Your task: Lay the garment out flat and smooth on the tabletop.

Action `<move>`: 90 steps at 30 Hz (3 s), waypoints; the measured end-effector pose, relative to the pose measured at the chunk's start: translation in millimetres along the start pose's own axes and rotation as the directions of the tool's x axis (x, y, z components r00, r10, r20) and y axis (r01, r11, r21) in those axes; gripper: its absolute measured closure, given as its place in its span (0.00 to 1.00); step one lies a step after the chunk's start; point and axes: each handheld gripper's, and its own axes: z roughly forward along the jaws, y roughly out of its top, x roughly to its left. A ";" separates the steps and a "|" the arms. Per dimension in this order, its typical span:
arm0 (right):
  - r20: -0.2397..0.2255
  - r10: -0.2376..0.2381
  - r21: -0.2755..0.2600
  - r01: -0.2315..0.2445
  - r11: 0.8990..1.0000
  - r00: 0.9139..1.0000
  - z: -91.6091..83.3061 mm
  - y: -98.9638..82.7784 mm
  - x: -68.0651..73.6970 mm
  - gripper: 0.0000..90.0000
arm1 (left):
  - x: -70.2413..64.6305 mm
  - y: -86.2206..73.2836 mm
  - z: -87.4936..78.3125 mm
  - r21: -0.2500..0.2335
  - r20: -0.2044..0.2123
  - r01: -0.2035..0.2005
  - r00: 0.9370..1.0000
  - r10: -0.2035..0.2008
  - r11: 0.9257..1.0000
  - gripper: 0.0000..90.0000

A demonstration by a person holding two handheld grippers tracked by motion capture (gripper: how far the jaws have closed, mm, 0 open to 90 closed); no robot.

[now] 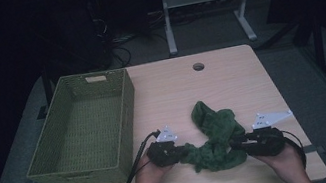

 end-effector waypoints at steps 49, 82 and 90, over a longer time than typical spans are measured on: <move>-0.003 0.004 0.145 -0.003 0.989 1.000 -12.8 -63.2 25.1 0.78 | 1.4 0.2 0.7 0.026 -0.005 -0.012 1.000 0.012 1.000 0.88; 0.217 -0.082 0.158 0.048 0.986 0.973 13.2 -11.8 -41.0 0.88 | -13.7 -13.9 -22.0 0.009 0.024 0.049 0.999 -0.049 0.999 0.83; 0.220 -0.034 0.065 0.020 0.998 0.975 -4.3 -5.3 -40.4 0.68 | -10.5 10.8 -36.8 -0.047 0.004 0.027 1.000 -0.027 0.999 0.62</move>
